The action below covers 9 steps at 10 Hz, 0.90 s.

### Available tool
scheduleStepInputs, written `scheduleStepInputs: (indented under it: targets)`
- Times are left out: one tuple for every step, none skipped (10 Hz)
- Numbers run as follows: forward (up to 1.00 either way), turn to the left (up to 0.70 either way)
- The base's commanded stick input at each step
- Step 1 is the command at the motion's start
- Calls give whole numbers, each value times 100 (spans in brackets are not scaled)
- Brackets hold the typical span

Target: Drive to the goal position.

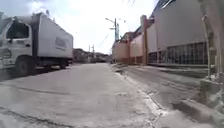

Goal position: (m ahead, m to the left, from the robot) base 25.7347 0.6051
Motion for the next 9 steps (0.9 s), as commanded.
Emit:
scheduleStepInputs:
  targets:
    - [100, 33]
    - [100, 2]
    - [100, 0]
    - [100, 0]
    - [100, 0]
    - [100, 0]
    - [100, 0]
    - [100, 0]
    - [100, 0]
